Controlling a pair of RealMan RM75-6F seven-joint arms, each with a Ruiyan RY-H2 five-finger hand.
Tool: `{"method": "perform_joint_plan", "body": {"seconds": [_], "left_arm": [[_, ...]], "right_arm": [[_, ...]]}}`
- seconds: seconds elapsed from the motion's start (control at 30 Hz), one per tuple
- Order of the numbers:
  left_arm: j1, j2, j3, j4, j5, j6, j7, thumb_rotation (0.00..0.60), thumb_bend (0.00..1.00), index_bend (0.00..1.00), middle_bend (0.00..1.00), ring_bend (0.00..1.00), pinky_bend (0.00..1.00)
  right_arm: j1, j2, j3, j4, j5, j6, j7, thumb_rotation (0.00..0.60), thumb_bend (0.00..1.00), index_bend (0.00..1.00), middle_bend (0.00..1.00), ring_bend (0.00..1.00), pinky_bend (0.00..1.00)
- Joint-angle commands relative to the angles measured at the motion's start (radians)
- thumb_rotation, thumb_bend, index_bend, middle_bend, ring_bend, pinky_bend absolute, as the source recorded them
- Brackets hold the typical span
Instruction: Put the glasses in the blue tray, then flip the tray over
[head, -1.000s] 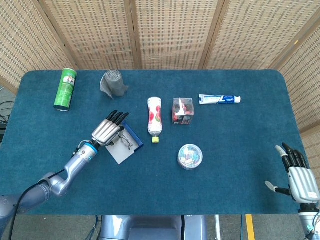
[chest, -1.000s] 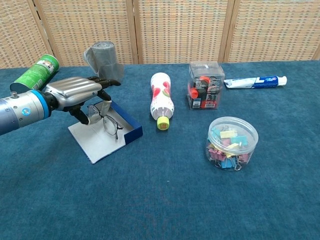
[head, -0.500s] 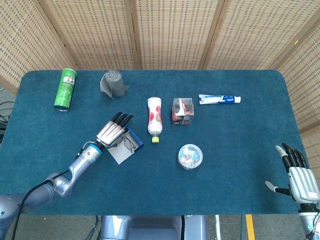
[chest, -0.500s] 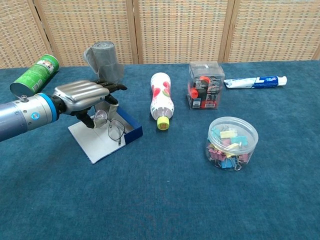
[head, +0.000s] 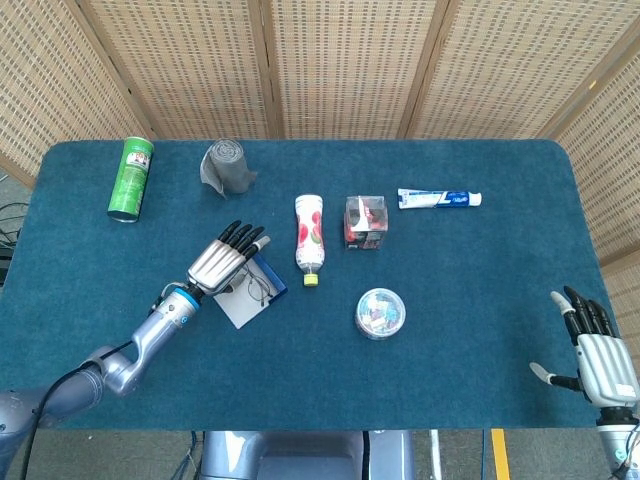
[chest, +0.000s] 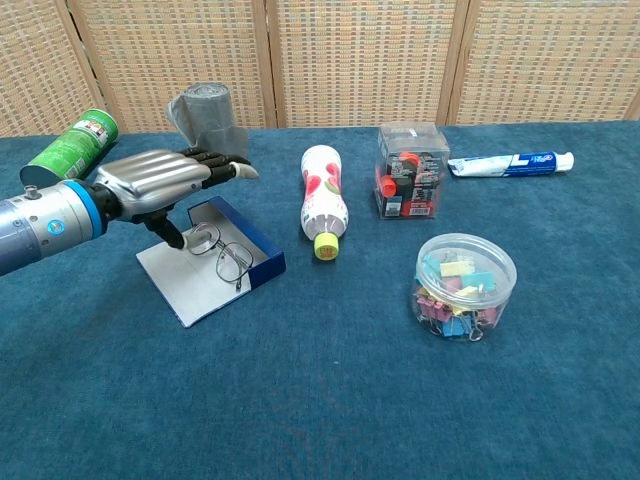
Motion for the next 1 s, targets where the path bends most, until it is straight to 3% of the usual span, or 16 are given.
{"method": "perform_joint_plan", "body": {"seconds": [0.03, 0.13, 0.23, 0.33, 0.5, 0.7, 1.0], "left_arm": [[0.017, 0.013, 0.013, 0.002, 0.024, 0.047, -0.019, 0.6, 0.27, 0.0, 0.0, 0.0, 0.0], [0.031, 0.018, 0.019, 0.012, 0.029, 0.074, -0.008, 0.6, 0.12, 0.0, 0.0, 0.0, 0.0], [0.049, 0.021, 0.019, 0.002, 0.01, 0.07, 0.004, 0.6, 0.09, 0.0, 0.0, 0.0, 0.0], [0.073, 0.027, 0.032, -0.018, 0.013, 0.093, -0.005, 0.6, 0.1, 0.0, 0.0, 0.0, 0.0], [0.121, 0.033, 0.095, 0.012, 0.079, 0.17, -0.123, 0.6, 0.12, 0.01, 0.0, 0.0, 0.0], [0.154, 0.024, 0.128, 0.076, 0.107, 0.21, -0.2, 0.6, 0.21, 0.2, 0.0, 0.0, 0.0], [0.172, 0.0, 0.145, 0.126, 0.128, 0.227, -0.241, 0.6, 0.26, 0.27, 0.0, 0.0, 0.0]], "right_arm": [[0.0, 0.0, 0.0, 0.0, 0.0, -0.001, 0.0, 0.6, 0.0, 0.0, 0.0, 0.0, 0.0], [0.0, 0.001, -0.001, -0.001, -0.001, -0.001, 0.0, 0.6, 0.0, 0.0, 0.0, 0.0, 0.0], [0.0, 0.002, -0.001, 0.0, -0.001, -0.002, 0.002, 0.6, 0.0, 0.0, 0.0, 0.0, 0.0], [0.0, 0.002, -0.001, -0.001, -0.002, -0.001, 0.005, 0.6, 0.0, 0.0, 0.0, 0.0, 0.0], [0.001, 0.004, -0.003, 0.001, -0.005, -0.002, 0.009, 0.6, 0.0, 0.0, 0.0, 0.0, 0.0], [0.0, 0.003, -0.004, 0.0, -0.006, 0.0, 0.007, 0.6, 0.0, 0.0, 0.0, 0.0, 0.0], [0.0, 0.003, -0.004, -0.002, -0.005, 0.0, 0.005, 0.6, 0.0, 0.0, 0.0, 0.0, 0.0]]}}
